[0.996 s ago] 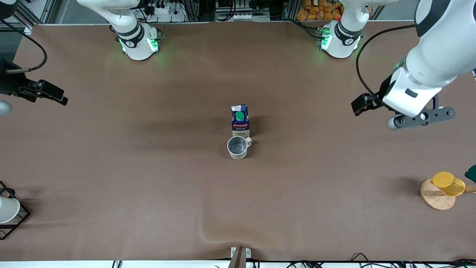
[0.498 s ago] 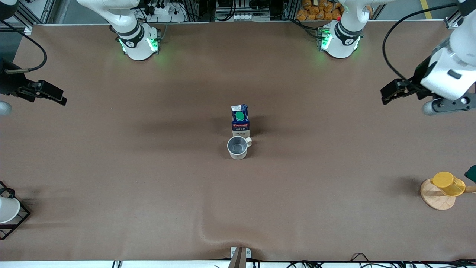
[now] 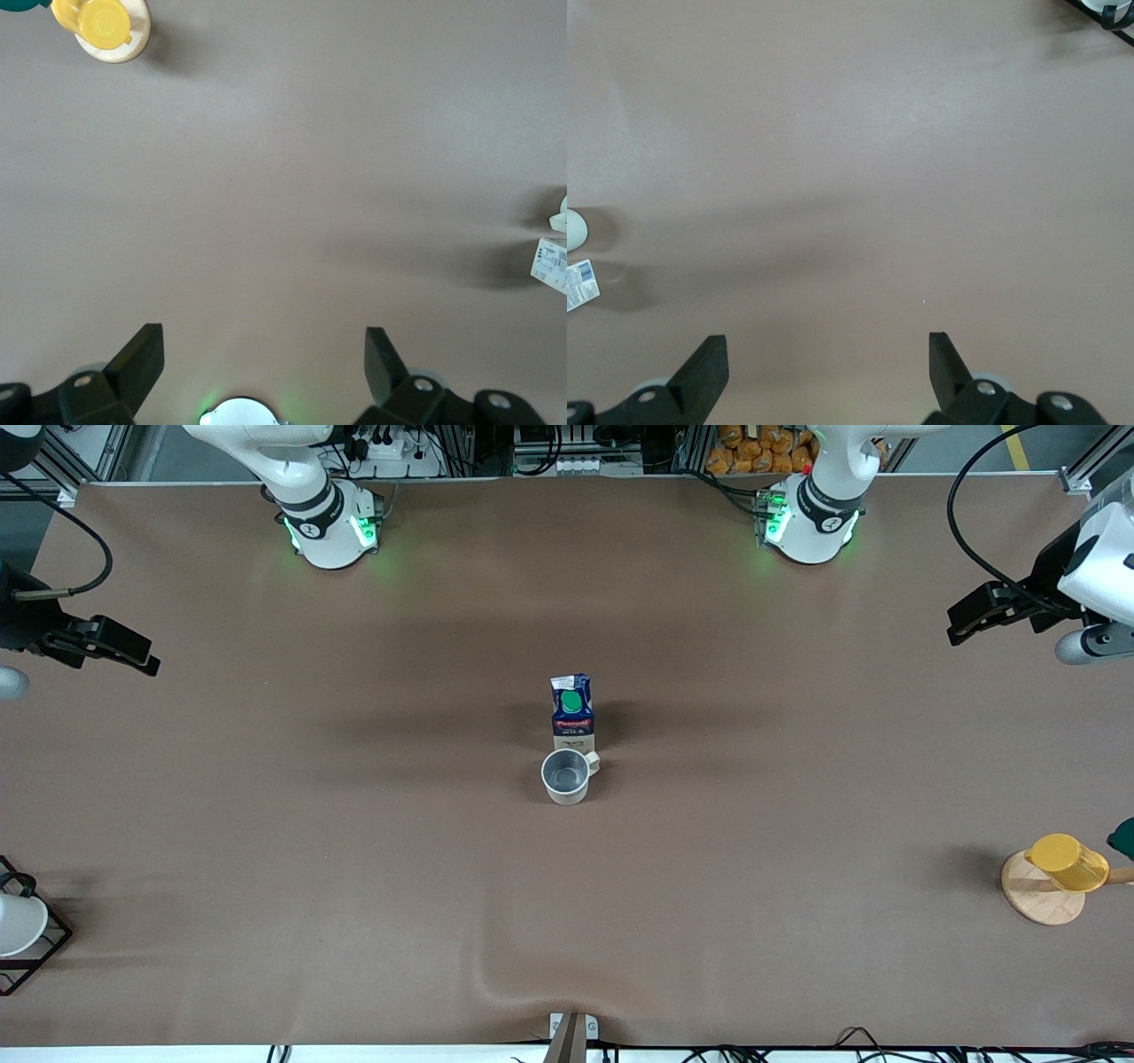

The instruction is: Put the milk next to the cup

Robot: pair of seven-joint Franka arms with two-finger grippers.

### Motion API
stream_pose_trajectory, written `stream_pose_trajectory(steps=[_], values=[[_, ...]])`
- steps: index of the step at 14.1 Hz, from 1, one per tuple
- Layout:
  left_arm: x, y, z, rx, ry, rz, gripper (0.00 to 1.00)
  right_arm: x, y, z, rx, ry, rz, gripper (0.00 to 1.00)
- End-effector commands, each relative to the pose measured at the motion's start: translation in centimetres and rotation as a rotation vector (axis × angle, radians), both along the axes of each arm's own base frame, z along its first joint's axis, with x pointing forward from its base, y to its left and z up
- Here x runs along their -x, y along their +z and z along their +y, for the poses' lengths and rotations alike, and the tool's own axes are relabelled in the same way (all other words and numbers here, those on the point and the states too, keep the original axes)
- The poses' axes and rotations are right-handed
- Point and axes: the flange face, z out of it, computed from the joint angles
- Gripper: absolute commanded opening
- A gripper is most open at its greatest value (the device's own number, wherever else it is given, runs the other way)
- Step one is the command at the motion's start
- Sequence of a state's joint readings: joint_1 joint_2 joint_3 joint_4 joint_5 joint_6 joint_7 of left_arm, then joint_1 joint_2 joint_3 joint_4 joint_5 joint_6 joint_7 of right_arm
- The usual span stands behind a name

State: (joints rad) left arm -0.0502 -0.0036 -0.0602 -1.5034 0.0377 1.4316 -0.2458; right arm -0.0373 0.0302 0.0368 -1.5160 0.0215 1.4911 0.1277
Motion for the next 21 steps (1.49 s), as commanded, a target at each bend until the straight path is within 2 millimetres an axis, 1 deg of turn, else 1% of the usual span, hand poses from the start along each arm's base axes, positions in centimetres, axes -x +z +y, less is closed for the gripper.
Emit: stream_pose_trajectory(steps=[1,4,5,6,8,10,14,16,18,19,21], values=[[1.1,-0.1,1.0,0.013,-0.059,-0.025,1.00,0.4,-0.1,0.1,0.018,0.013,0.002,1.00],[0.6,0.1,1.8,0.013,-0.068,-0.030,1.00,0.4,-0.1,0.3,0.018,0.016,0.001,1.00],[0.3,0.3,2.4,0.014,-0.064,-0.034,1.00,0.4,-0.1,0.3,0.018,0.017,0.001,1.00],[0.2,0.8,2.6,0.018,-0.073,-0.043,1.00,0.4,-0.1,0.1,0.018,0.014,0.001,1.00],[0.2,1.0,2.7,0.016,-0.082,-0.046,1.00,0.4,-0.2,0.2,0.018,0.016,0.003,1.00],[0.3,0.8,2.1,0.024,-0.157,-0.038,1.00,0.3,-0.1,0.2,0.018,0.014,0.002,1.00],[0.3,0.7,2.1,0.029,-0.161,-0.037,1.00,0.2,-0.2,0.2,0.017,0.016,0.001,1.00],[0.0,0.7,2.0,0.021,-0.160,-0.038,1.00,0.2,-0.5,0.2,0.016,0.016,0.009,1.00],[-0.4,1.4,1.6,0.019,-0.162,-0.054,1.00,0.1,-0.5,0.3,0.016,0.017,0.008,1.00],[-0.5,1.0,1.3,0.020,-0.168,-0.048,1.00,0.1,-0.5,0.2,0.016,0.016,0.009,1.00],[-0.6,0.8,1.2,0.028,-0.161,-0.043,1.00,0.1,-0.6,0.1,0.016,0.014,0.011,1.00]])
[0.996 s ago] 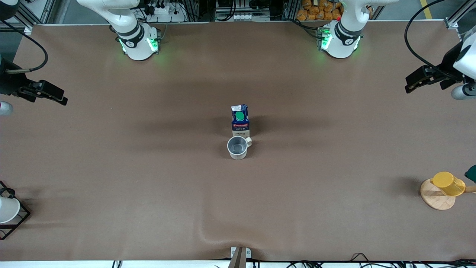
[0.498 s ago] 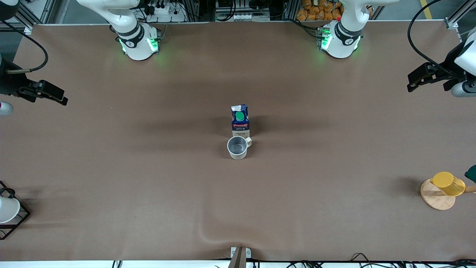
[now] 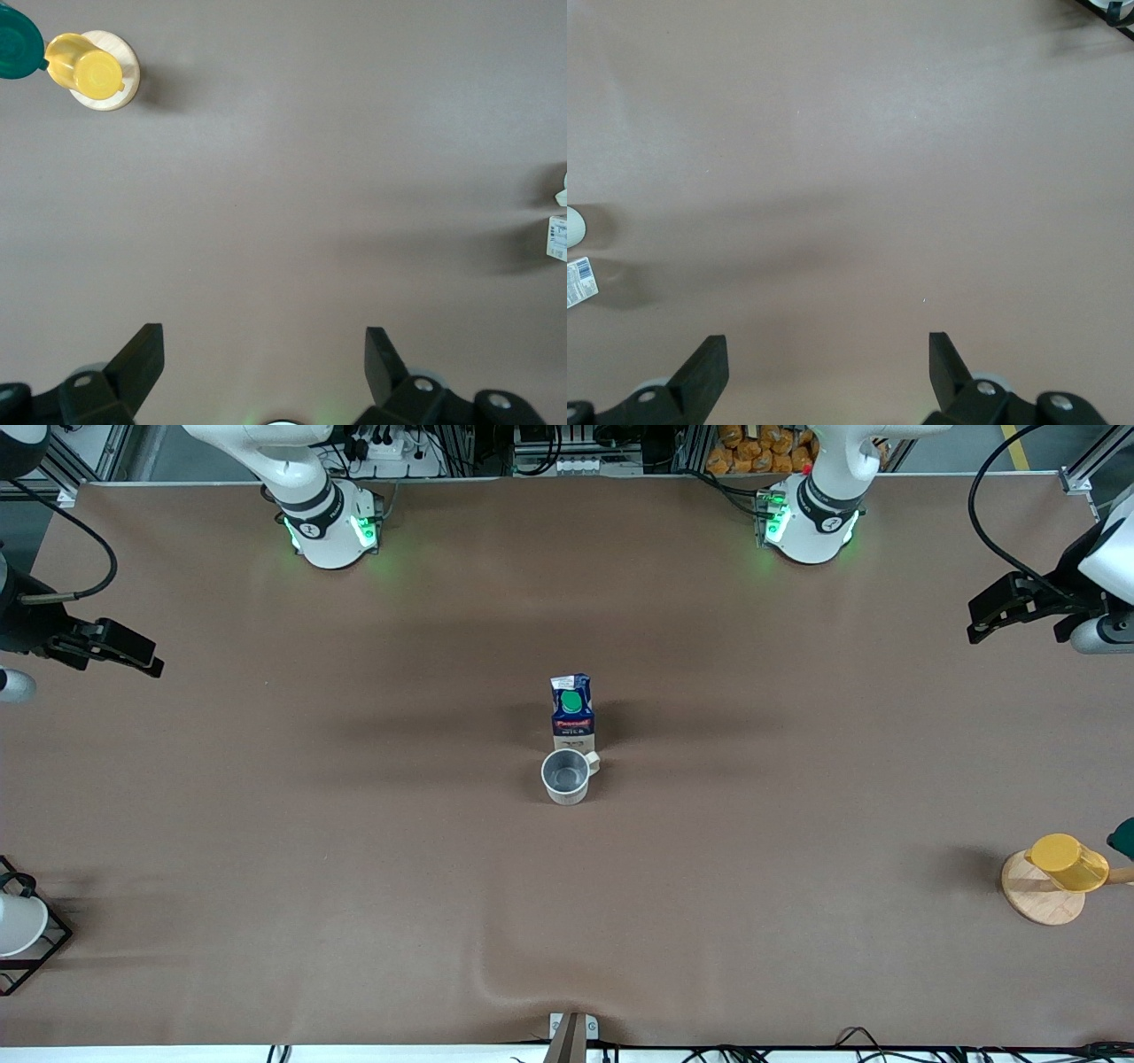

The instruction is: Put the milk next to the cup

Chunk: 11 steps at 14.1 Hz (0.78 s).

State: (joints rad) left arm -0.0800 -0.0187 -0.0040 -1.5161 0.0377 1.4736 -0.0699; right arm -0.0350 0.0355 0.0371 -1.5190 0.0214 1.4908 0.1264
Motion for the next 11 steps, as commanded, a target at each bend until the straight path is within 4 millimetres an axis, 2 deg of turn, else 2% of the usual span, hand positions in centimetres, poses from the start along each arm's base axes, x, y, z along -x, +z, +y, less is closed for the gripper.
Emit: stream_pose_trajectory(steps=[1,11], values=[[-0.46,0.15,-0.13,0.014,-0.016,-0.002,1.00,0.27,-0.15,-0.13,0.017,0.009,0.002,1.00],[0.22,-0.18,0.54,0.016,0.004,0.028,1.00,0.44,-0.24,-0.23,0.018,0.008,0.010,1.00]])
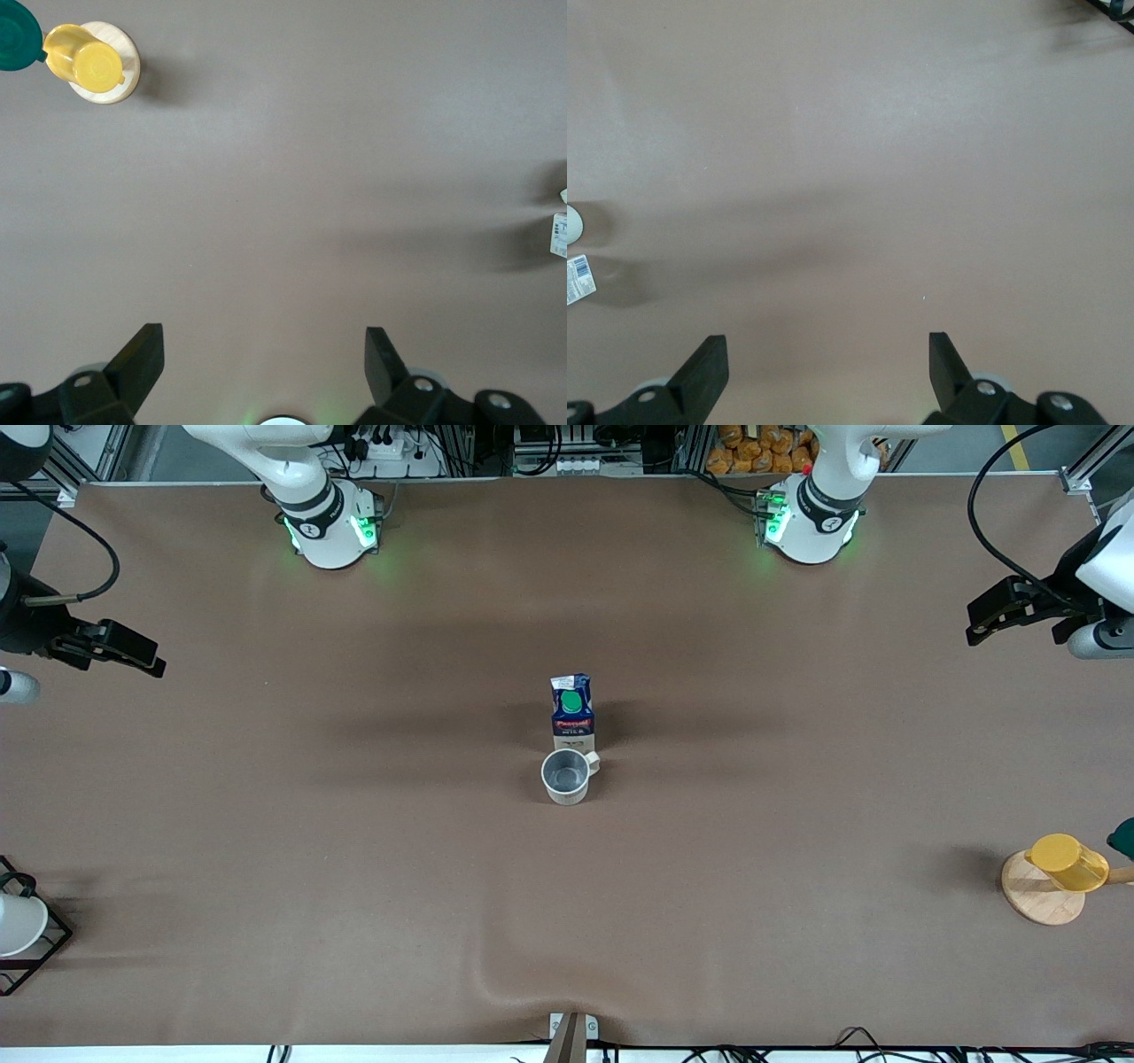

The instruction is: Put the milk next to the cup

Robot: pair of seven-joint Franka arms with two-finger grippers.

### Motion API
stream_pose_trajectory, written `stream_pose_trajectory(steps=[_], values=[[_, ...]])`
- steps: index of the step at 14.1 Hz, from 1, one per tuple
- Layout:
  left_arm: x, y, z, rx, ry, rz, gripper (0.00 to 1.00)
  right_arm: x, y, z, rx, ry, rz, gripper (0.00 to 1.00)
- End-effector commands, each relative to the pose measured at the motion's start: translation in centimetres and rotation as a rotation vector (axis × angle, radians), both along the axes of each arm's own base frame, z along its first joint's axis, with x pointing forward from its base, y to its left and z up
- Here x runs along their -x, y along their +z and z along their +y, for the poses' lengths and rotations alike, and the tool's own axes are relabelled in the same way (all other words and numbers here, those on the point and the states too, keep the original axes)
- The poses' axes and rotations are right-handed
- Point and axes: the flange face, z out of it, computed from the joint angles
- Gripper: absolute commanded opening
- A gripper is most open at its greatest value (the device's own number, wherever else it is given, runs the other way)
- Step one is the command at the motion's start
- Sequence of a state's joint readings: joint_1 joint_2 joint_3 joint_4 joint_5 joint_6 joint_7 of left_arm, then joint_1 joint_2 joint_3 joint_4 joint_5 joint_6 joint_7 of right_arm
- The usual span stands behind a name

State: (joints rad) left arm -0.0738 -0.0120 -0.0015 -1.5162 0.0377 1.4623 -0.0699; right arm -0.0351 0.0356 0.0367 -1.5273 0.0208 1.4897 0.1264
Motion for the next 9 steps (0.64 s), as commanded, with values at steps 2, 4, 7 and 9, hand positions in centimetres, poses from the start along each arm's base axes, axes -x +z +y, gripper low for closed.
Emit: stream_pose_trajectory(steps=[2,4,7,9], values=[[0.72,-0.12,-0.05,0.015,0.002,0.016,1.00,0.35,0.09,-0.11,0.017,0.010,0.000,1.00],[0.43,0.09,-0.03,0.012,0.000,0.010,1.00,0.33,0.10,-0.03,0.017,0.011,-0.001,1.00],[0.29,0.43,-0.18,0.004,-0.004,0.004,1.00,0.34,0.16,-0.03,0.017,0.011,-0.001,1.00],[0.30,0.50,-0.26,0.004,-0.007,0.003,1.00,0.34,0.16,-0.03,0.017,0.011,-0.001,1.00]])
